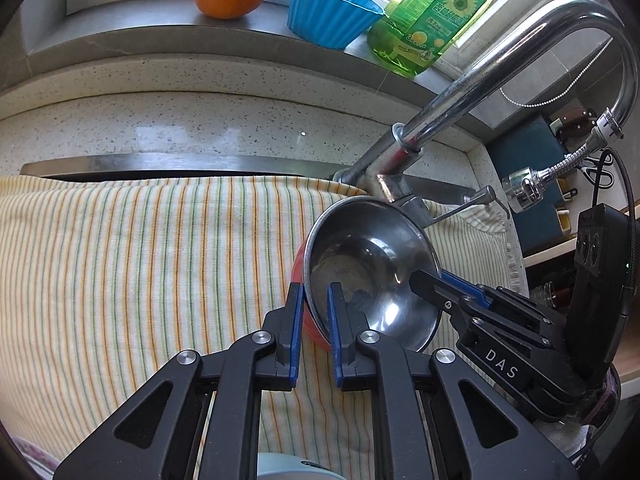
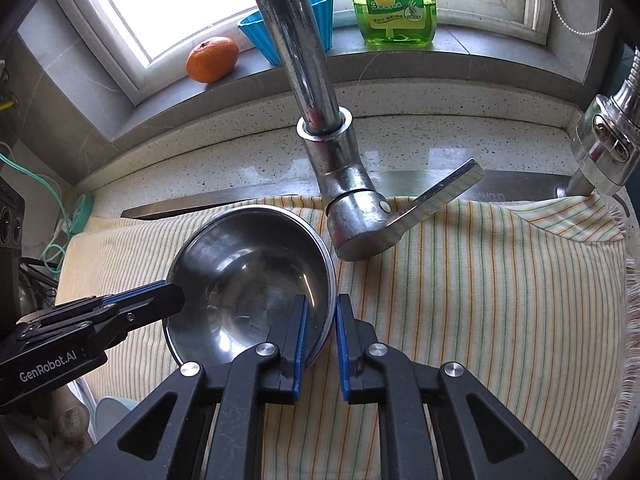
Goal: Organize plates and bowls
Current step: 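Lift the small steel bowl and carry it toward the large steel bowl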
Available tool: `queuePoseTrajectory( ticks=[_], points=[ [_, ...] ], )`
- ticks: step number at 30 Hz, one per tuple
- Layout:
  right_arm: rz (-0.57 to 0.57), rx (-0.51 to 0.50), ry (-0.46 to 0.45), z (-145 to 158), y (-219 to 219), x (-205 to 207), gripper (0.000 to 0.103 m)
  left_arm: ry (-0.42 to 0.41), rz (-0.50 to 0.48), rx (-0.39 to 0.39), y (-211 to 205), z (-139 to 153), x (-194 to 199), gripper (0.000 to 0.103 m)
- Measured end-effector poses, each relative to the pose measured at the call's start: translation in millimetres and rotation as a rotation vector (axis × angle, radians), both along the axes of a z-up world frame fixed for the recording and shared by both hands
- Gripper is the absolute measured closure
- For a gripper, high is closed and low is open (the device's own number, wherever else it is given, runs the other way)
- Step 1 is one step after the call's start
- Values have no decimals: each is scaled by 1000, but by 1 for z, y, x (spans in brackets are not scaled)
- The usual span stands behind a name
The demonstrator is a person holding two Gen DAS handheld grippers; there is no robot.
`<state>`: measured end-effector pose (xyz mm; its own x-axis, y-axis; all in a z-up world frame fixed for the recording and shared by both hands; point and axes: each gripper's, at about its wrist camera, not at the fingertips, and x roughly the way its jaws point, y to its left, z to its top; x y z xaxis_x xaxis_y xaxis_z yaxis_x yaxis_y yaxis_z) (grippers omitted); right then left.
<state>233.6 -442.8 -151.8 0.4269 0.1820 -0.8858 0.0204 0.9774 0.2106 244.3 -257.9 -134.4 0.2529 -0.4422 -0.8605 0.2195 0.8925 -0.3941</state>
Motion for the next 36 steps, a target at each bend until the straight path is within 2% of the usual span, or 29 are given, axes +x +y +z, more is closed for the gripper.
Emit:
queuePoseTrajectory(
  ticks=[18,36],
  points=[
    [10,-33,-6,8,15,-4,94,-18,30,1,13,7,-7,94],
    [73,-26,-76,47,55,-13,94,-87,120,-34,58,41,-29,94]
  ],
)
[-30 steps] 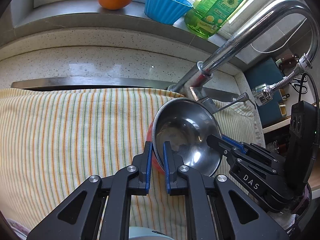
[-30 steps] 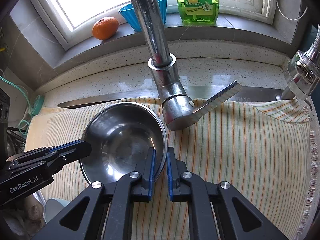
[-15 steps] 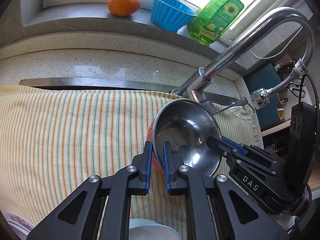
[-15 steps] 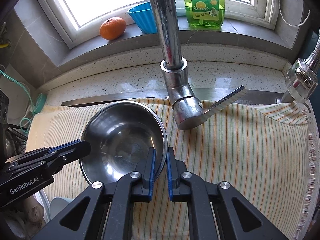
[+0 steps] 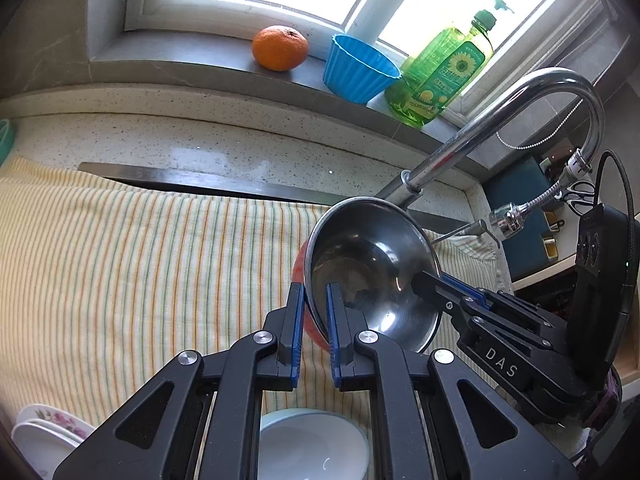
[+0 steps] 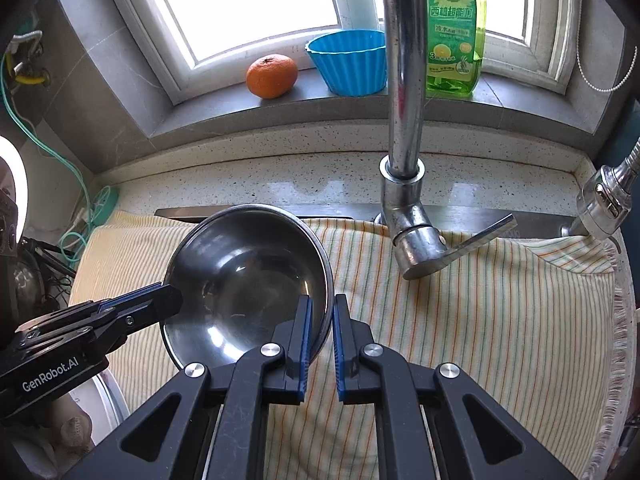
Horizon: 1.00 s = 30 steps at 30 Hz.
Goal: Organize plates and bowls
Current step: 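Lift the small steel bowl and carry it toward the large steel bowl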
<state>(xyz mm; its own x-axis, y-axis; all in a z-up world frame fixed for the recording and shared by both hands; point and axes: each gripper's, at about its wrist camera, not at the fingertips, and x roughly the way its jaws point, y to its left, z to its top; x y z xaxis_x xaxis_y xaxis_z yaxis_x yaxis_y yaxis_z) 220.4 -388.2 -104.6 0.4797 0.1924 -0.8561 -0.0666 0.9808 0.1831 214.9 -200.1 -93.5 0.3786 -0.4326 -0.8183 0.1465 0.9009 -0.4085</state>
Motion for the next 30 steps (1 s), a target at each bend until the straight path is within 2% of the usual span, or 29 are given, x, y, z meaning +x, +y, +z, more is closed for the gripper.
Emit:
queuePoseTrajectory(
  ticks=[30],
  points=[
    [221,27,-56,35,150,-23,94,-67,235,-26,144,34,-68,94]
  ],
)
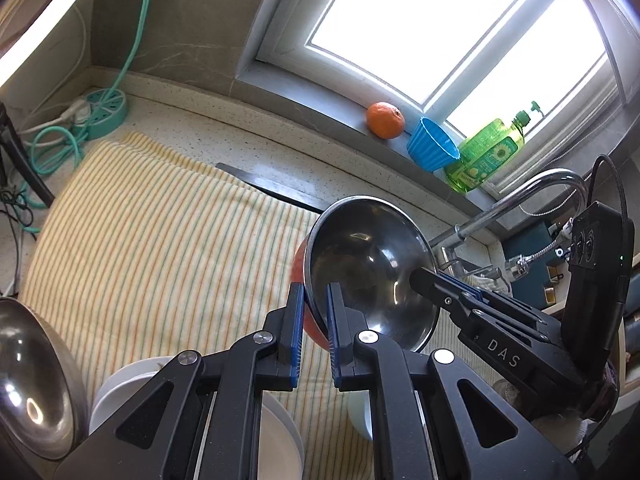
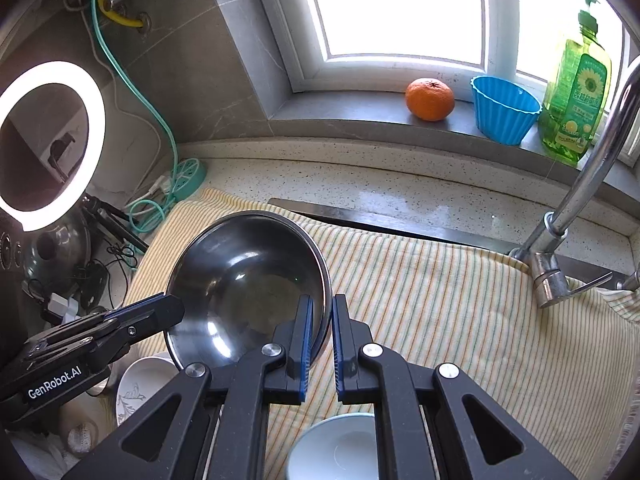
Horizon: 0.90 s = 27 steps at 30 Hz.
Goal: Organize plates and bowls
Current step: 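Lift the small steel bowl and carry it toward the large steel bowl, then lower the small steel bowl into the large steel bowl with both tools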
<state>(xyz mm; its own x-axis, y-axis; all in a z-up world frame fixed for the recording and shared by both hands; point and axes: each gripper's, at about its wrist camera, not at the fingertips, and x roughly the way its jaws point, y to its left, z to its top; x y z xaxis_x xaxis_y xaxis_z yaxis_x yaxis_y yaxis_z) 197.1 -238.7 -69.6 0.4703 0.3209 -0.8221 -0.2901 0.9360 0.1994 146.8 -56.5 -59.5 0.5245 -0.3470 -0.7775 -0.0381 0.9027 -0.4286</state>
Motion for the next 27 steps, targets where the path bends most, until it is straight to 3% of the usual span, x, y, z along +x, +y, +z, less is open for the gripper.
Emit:
queuePoseTrajectory(
  ticks=[27],
  points=[
    [217,-3,-8,6,148,-57,94,-19,221,-14,126,9,-86,94]
  ],
)
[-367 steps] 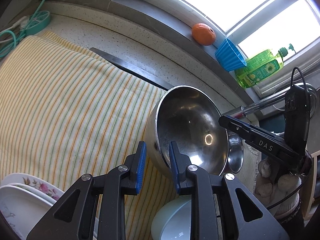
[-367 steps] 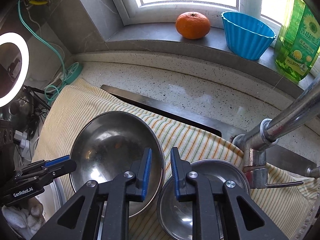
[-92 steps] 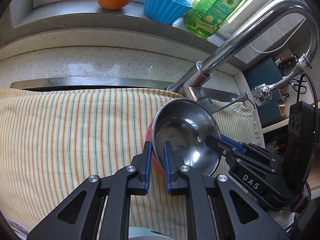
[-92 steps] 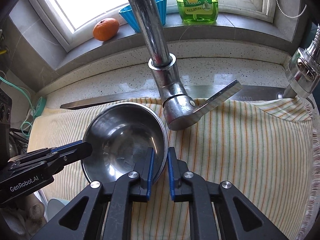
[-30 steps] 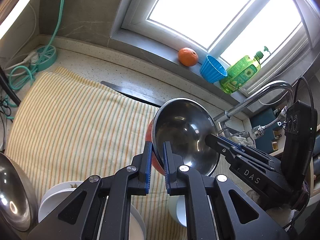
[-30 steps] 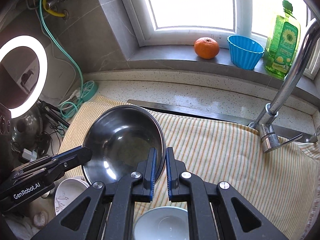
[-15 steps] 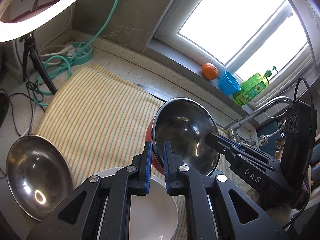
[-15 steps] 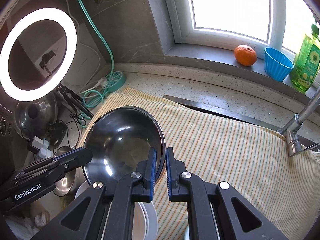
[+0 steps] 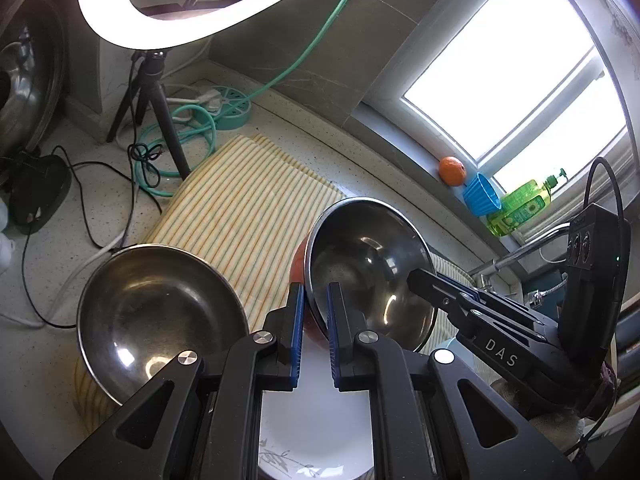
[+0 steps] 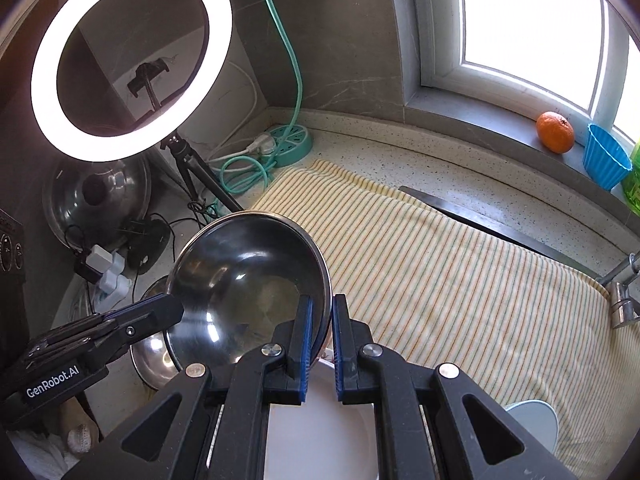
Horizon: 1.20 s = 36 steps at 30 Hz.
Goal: Organize plates and bowls
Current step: 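Lower the small steel bowl into the large steel bowl with both tools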
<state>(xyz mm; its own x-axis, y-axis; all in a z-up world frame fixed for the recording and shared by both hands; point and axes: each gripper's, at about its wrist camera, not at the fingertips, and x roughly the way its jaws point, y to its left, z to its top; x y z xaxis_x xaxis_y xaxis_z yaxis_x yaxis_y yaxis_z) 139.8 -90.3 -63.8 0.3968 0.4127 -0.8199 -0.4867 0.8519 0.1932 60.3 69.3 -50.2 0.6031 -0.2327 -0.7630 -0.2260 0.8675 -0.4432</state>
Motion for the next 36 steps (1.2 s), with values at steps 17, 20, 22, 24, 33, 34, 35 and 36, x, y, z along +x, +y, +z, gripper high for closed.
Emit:
queuePoseTrajectory(
  ticks=[17,20,22,24,33,34,35,36],
  points=[
    [146,-25,11,-13,79,-34,94,29,133,-10,65,-13,-52,94],
    [171,-40,19,-20,93,-37,94,45,150,-10,73,-19,-59,94],
    [186,-53,25,-26,101,-39,94,56,159,-4,78,-23,-62,94],
    [198,-71,26,-32,108,-41,94,69,165,0,81,-27,-64,94],
    [222,-112,45,-54,126,-43,94,117,186,-4,90,-46,-66,94],
    [224,-115,50,-56,127,-43,94,122,187,-4,91,-48,-66,94],
    [225,-116,57,-58,127,-42,94,125,188,-5,91,-49,-66,94],
    [226,-117,62,-60,127,-42,94,127,188,-4,92,-50,-67,94]
  ],
)
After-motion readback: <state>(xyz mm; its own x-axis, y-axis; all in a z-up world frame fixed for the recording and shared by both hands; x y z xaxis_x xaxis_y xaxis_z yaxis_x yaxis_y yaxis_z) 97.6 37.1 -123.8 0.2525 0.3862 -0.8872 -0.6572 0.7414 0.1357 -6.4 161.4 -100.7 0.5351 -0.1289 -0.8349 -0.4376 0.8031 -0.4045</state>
